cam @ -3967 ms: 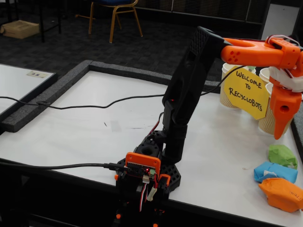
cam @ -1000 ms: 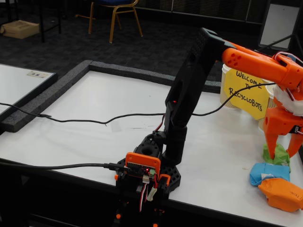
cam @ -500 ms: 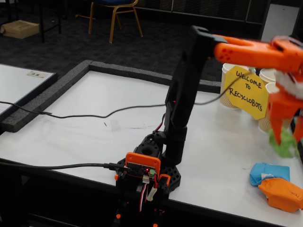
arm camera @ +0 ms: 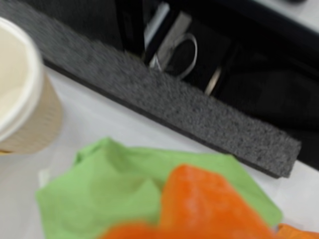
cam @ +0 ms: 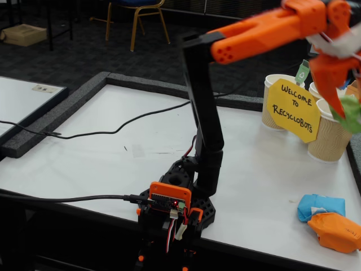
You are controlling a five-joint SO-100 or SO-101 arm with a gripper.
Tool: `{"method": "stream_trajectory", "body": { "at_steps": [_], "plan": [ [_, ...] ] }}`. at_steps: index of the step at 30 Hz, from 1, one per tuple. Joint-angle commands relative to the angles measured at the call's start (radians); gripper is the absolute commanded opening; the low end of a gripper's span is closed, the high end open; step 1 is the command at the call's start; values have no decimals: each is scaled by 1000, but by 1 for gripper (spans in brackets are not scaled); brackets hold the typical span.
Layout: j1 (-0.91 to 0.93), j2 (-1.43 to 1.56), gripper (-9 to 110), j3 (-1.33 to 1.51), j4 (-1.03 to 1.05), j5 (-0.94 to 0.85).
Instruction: Sort rubbish by color.
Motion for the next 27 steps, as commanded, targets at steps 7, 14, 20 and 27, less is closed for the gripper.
{"method": "stream_trajectory", "body": {
  "at_steps": [7, 14, 20, 27],
  "plan": [
    [-80, 364, 0, -126, 48, 0],
    [-103, 410, 0, -126, 83, -20],
    [-149, 410, 0, -130, 107, -117],
    [-218, 408, 0, -118, 71, -383]
  ]
}}
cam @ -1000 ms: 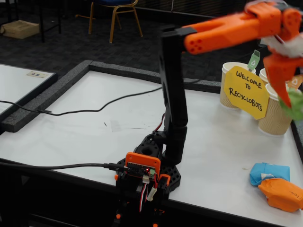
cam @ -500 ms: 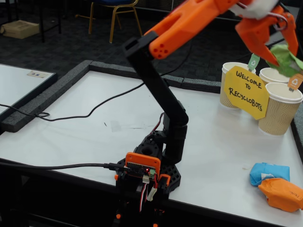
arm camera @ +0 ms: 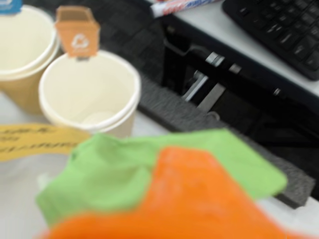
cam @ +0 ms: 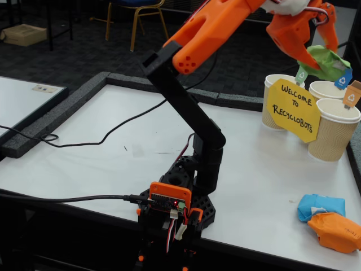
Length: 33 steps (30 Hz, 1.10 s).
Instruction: Sort rubbish by color.
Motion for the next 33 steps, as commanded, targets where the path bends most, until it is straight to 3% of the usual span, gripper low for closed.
{"method": "stream_trajectory", "body": {
  "at_steps": [1, 9, 33],
  "plan": [
    [-58, 64, 0, -114, -46, -179],
    [-201, 66, 0, -98, -71, -428],
    [-600, 138, 0, -313, 37, -477]
  ]
}}
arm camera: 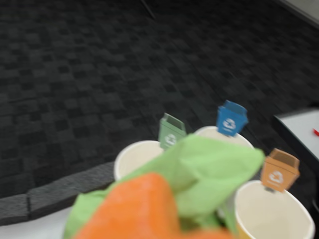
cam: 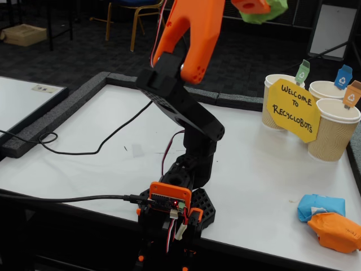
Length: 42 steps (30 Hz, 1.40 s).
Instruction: Sort rubbish by color.
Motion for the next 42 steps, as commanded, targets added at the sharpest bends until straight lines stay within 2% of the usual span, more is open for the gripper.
{"method": "stream_trajectory", "body": {
  "at_steps": [1, 12, 16, 28, 42],
  "plan": [
    [-48, 26, 0, -87, -2, -23],
    [-35, 23, 0, -14, -31, -41],
    [8, 23, 0, 71, -54, -98],
    [186, 23, 0, 186, -158, -112],
    [198, 15, 0, 224, -213, -129]
  ]
}}
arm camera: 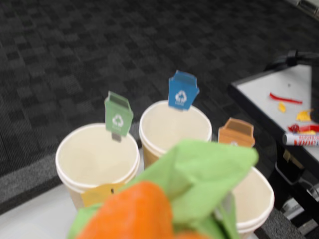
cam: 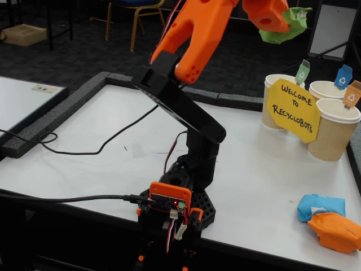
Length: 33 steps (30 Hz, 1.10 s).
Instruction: Sort rubbish by color.
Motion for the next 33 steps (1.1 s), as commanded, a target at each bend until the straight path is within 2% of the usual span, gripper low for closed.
{"method": "stream_trajectory", "body": {
  "at_steps": [1, 16, 29, 33],
  "plan": [
    [23, 12, 0, 5, -77, -35],
    [-66, -238, 0, -103, -109, -224],
    [-87, -512, 0, -279, -347, -239],
    [-118, -575, 0, -298, -416, -308]
  ]
}}
